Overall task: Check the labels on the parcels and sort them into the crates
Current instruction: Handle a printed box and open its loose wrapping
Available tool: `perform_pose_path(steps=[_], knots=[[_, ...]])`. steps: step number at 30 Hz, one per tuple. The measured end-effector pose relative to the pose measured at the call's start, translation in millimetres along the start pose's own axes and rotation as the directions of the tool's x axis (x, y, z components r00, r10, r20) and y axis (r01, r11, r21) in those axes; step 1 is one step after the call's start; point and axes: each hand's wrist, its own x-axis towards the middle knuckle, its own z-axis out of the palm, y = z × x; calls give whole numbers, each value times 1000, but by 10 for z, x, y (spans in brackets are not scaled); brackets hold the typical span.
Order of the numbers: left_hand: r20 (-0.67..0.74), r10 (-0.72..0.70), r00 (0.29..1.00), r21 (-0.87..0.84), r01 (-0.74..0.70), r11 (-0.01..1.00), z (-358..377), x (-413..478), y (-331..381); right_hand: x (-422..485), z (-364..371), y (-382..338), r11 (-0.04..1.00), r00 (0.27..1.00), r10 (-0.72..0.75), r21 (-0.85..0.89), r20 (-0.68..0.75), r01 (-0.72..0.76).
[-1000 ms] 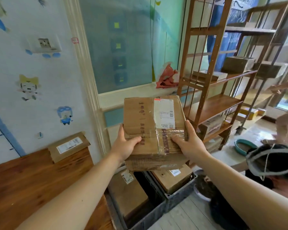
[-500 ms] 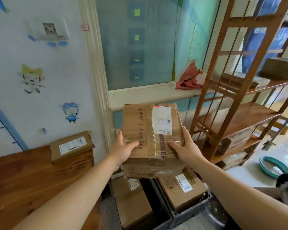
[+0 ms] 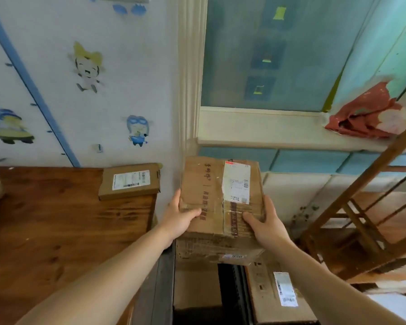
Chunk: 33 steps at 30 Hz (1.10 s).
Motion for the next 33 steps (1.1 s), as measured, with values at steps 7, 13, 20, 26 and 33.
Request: perform_pose_path(steps=[7, 13, 20, 26, 33], knots=[[-155, -108, 982, 0, 110, 994, 350, 417, -399, 705, 200, 501, 1000, 990, -8, -8, 143, 9], [-198, -214, 956, 31, 225, 974, 633, 835, -1249, 1106, 665, 1296, 998, 977, 57, 17, 207, -62], [-216, -285, 934, 9, 294, 956, 715, 1273, -2341, 1461, 1482, 2203, 995, 962, 100, -10, 255, -101], [-262, -263, 928, 32, 281, 959, 764, 1575, -3170, 1745, 2076, 2805, 993, 957, 114, -44, 268, -106], [-286, -244, 927, 56, 270, 961, 847, 1805, -3938, 1810, 2480, 3403, 994, 963, 107, -28, 246, -104]])
